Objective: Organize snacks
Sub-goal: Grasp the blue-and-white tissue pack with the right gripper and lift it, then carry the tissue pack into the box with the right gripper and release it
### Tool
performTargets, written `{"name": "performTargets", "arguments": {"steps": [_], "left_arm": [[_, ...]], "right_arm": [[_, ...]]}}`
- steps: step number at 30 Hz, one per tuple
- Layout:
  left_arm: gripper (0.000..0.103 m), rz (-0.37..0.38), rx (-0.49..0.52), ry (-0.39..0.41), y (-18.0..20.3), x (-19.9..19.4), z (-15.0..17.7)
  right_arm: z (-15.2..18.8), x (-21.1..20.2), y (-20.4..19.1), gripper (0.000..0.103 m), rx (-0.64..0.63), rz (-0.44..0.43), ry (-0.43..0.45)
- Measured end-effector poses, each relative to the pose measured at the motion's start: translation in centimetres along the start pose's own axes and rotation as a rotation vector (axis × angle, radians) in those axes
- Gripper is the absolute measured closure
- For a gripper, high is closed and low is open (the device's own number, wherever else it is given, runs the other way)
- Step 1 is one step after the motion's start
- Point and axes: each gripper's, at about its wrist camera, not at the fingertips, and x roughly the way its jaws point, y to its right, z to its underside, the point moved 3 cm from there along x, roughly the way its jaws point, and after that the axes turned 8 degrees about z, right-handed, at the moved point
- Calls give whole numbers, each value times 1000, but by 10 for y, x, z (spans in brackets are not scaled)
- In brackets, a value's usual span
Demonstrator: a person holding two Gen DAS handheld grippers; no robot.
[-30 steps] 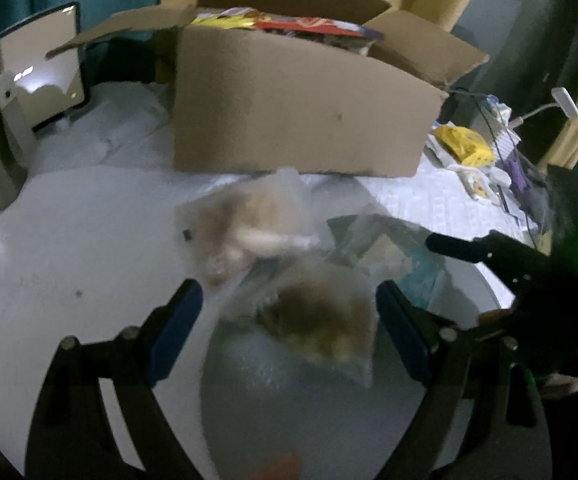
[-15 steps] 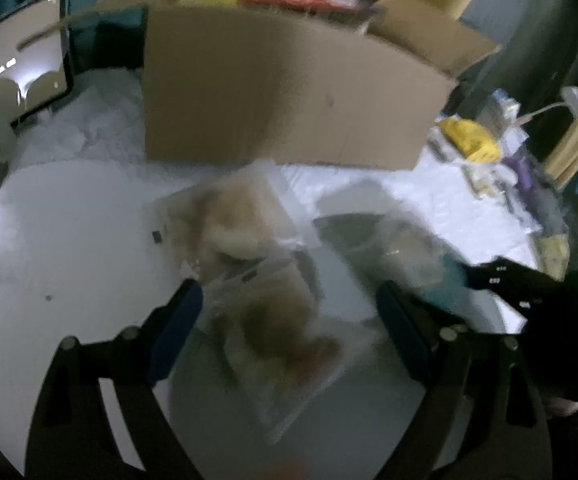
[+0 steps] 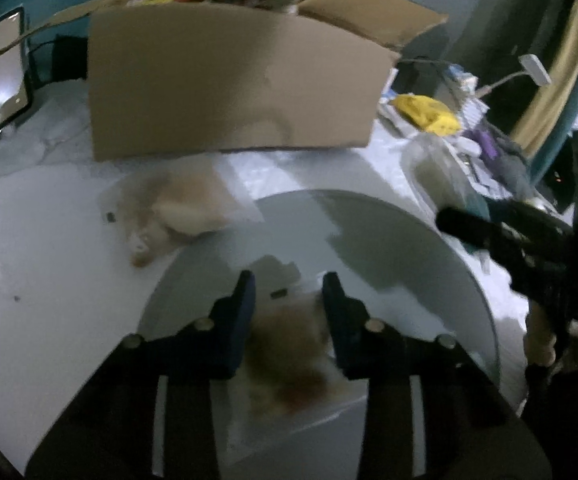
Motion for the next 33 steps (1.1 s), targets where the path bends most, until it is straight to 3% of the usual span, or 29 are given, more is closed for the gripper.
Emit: {"name": "performTargets", "arguments": {"steps": [9,33], "left_arm": [[68,58,59,109,20,-47,-21],[68,20,202,311,8,-110,-118]], "right_arm": [[-25,-25,11,49,24,34,69],[-108,-26,0,49,-5,34,182]]}}
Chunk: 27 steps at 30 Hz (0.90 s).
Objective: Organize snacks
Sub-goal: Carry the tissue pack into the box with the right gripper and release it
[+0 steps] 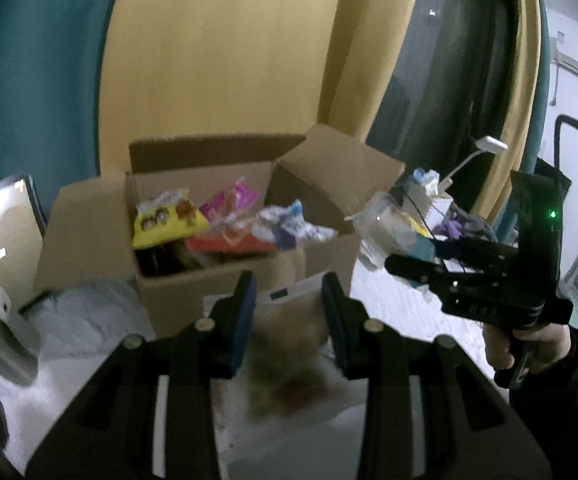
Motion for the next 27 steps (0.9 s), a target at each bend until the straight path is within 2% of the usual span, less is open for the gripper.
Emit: {"name": "performTargets", "arguments": {"steps": [13,27], "left_arm": [[68,-27,21,75,-42,31,-61],[68,-1,-42,2,-93,120,-85]], "right_arm": [[-49,45,9,49,30,13,-5],[-93,132,23,49,115,64,-115]]}}
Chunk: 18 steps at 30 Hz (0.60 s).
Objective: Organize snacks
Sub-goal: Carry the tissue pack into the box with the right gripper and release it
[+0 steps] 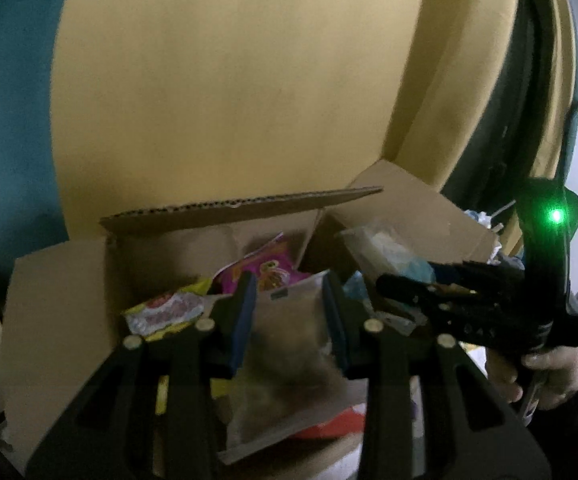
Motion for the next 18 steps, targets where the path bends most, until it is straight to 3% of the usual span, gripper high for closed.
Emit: {"name": "performTargets", "arguments": {"steps": [6,8,10,11,18], "left_arm": [[66,-109,-7,-45,-12,31,-12],[55,-125,-21,-46,-15,33,-13],[30,-100,-43,-38,-16,29,-13],[25,-93,-49,-29,-16,25,-13],[24,-122,-29,17,-4,-11,-8]], "right_arm": [[-25,36,1,47,67,40,-55],[-29,39,-1,42,79,59,-51],[-31,36,-3,29,89,58,-35],[-31,35,-4,28,90,58,-30],[-18,17,-4,27,83,43,-22]]}}
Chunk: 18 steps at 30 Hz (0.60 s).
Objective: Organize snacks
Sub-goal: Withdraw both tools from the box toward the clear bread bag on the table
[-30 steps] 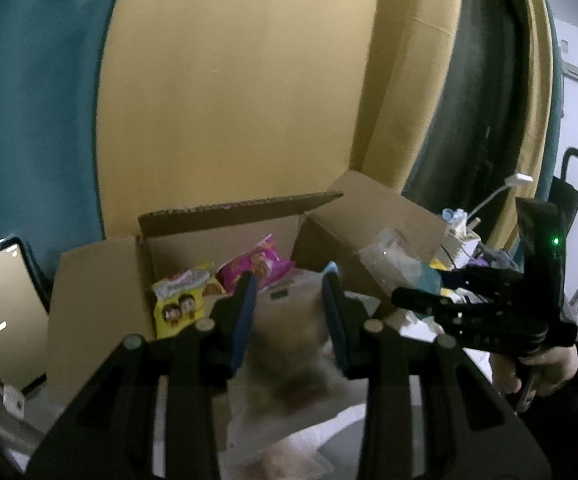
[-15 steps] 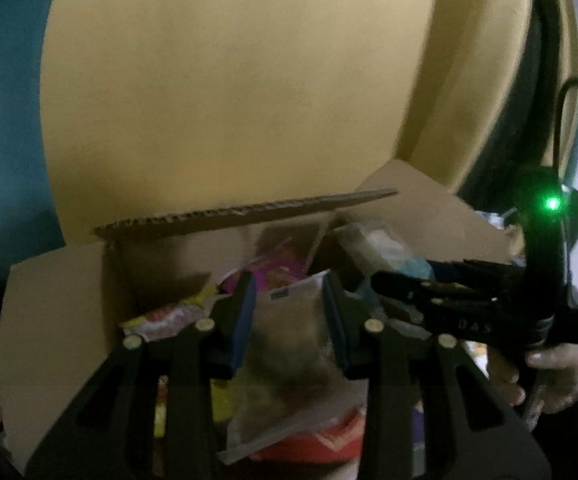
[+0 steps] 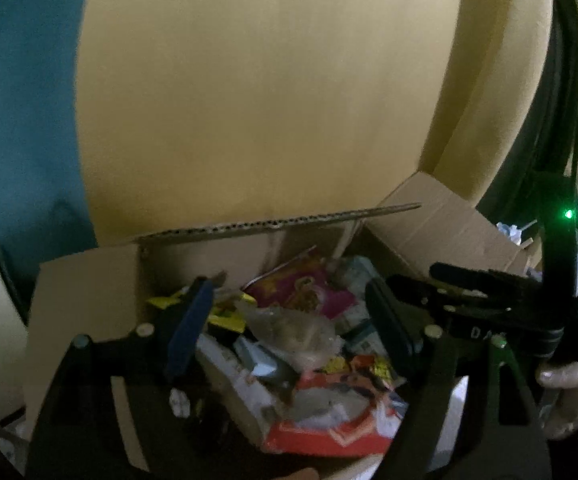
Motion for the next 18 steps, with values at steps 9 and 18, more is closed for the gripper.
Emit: {"name": "performTargets", "arguments": {"steps": [9,18], "left_arm": [[23,6,8,39,17,-59,20],[23,8,8,43,20,-107,64]], "right_arm": [[26,-50,-6,27,-24,-1,32],[67,-92,-18,27,-33,10,43]]}}
